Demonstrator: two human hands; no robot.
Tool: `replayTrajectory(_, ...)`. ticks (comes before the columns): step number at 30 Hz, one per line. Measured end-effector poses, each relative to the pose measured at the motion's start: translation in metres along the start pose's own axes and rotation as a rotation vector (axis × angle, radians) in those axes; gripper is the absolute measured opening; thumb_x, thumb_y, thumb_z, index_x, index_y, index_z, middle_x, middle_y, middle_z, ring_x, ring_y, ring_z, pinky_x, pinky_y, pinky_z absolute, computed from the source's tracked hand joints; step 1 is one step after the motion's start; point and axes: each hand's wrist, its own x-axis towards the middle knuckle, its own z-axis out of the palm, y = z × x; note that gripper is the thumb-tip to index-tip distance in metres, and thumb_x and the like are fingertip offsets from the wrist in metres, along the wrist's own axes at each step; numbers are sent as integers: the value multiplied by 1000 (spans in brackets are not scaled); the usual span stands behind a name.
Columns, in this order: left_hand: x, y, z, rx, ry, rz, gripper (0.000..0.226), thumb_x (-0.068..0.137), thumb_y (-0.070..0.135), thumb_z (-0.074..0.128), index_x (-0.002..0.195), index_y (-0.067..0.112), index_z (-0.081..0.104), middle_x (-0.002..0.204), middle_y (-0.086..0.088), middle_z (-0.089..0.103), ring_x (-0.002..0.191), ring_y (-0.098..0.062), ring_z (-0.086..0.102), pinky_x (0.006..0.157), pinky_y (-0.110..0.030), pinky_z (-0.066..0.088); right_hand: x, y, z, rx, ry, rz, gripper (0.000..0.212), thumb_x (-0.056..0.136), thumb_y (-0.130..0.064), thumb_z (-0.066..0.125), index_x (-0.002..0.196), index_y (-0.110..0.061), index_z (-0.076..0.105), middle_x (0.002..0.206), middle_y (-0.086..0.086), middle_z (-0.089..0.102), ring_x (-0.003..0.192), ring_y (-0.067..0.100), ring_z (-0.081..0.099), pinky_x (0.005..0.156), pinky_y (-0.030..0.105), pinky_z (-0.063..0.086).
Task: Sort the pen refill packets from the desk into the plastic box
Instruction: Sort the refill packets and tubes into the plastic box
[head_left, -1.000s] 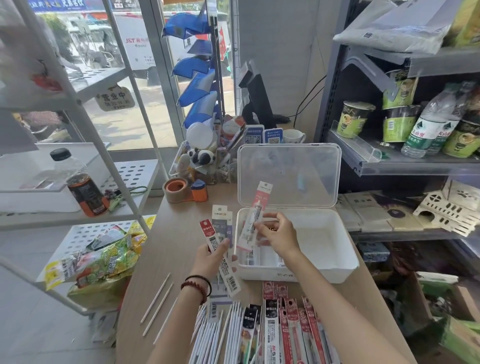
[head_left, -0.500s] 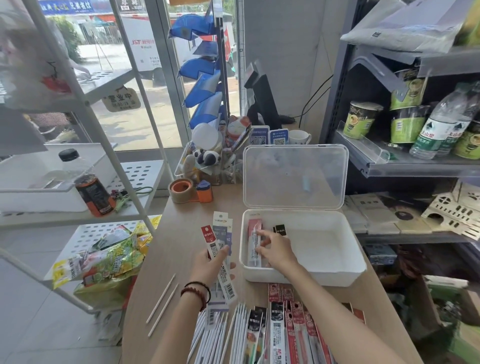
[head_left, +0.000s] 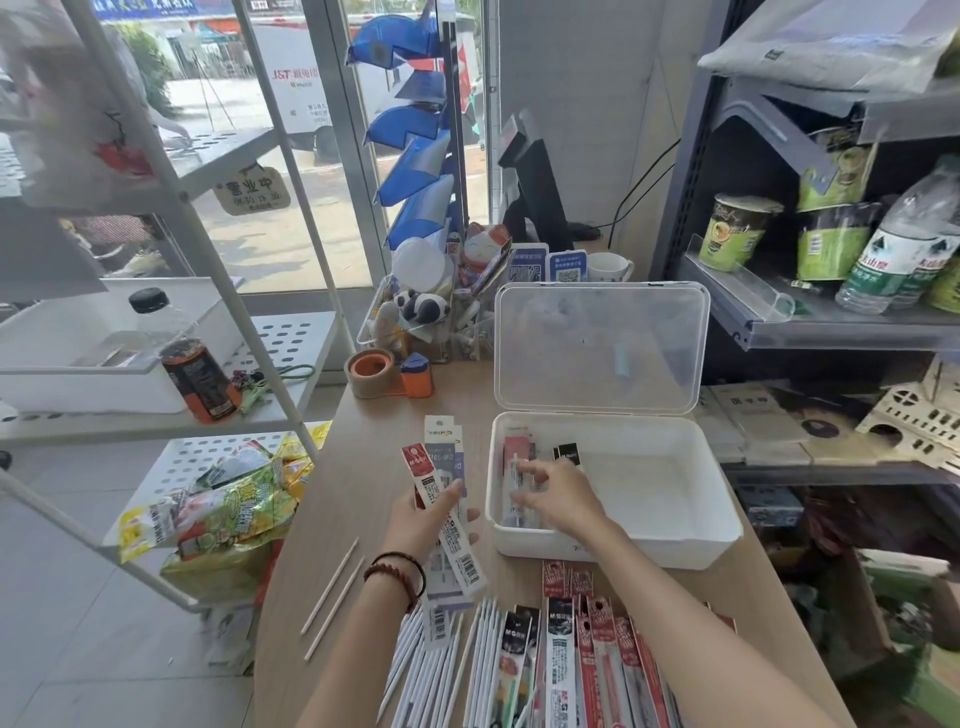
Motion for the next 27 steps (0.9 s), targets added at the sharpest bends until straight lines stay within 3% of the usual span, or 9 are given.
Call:
replayTrajectory(2, 2, 3, 1, 32, -13, 26, 20, 87, 23, 63, 93, 4, 65, 94, -12, 70, 77, -17, 72, 56, -30, 58, -9, -8, -6, 78, 47, -79, 39, 85, -40, 70, 122, -32, 62, 118, -5, 56, 99, 7, 55, 84, 27, 46)
replayTrajectory(4, 7, 4, 3, 58, -3, 41, 19, 86, 26, 65, 91, 8, 67, 92, -11, 71, 76, -16, 72, 61, -34, 60, -22, -21, -16, 210, -14, -159, 35, 83, -42, 72, 116, -30, 65, 105, -9, 63, 86, 2, 56, 75, 18, 43)
replayTrajectory(6, 12, 6, 8, 82, 29, 55, 23, 80, 39, 70, 88, 18, 69, 88, -8, 73, 80, -21, 72, 73, -44, 59, -35, -31, -25, 293, -114, -203, 38, 79, -45, 74, 114, -30, 67, 98, -13, 65, 80, -1, 58, 66, 10, 42)
replayTrajectory(8, 16, 8, 16, 127, 27, 79, 32, 76, 49, 69, 95, 24, 69, 92, -4, 73, 88, -24, 69, 82, -45, 55, -42, -37, -30, 311, -149, -229, 46, 74, -46, 78, 116, -30, 66, 97, -14, 65, 75, -4, 59, 63, 11, 44)
replayTrajectory(12, 17, 17, 42, 133, -2, 138, 24, 87, 34, 62, 103, 17, 66, 92, -3, 70, 81, -14, 64, 69, -28, 51, -46, -37, -34, 278, -86, -253, 61, 67, -45, 84, 119, -27, 59, 99, -13, 63, 76, -1, 60, 62, 14, 49)
replayTrajectory(16, 15, 23, 67, 153, -91, 104, 20, 89, 33, 60, 91, 15, 68, 74, 2, 66, 68, -12, 62, 55, -17, 49, -48, -26, -40, 336, 76, -219, 49, 72, -35, 83, 113, -25, 58, 93, -8, 64, 80, 9, 64, 66, 16, 55)
replayTrajectory(18, 14, 21, 75, 148, -184, 31, 24, 89, 34, 60, 92, 13, 69, 85, -8, 72, 82, -25, 67, 73, -33, 56, -49, -16, -47, 411, 102, -174, 50, 71, -37, 83, 112, -25, 57, 94, -6, 67, 82, 11, 68, 61, 17, 55)
replayTrajectory(20, 13, 16, 77, 119, -233, -5, 22, 90, 31, 59, 95, 12, 69, 97, -15, 71, 95, -34, 66, 90, -50, 51, -51, -8, -54, 458, 100, -122, 56, 70, -42, 82, 115, -25, 54, 97, -5, 67, 82, 11, 69, 58, 17, 53)
replayTrajectory(27, 10, 3, 81, 169, -200, -36, 19, 89, 34, 59, 90, 17, 67, 98, -13, 72, 99, -36, 65, 92, -55, 48, -45, 21, -60, 478, 75, 36, 45, 83, -34, 74, 116, -25, 46, 104, -3, 64, 90, 12, 66, 64, 21, 49)
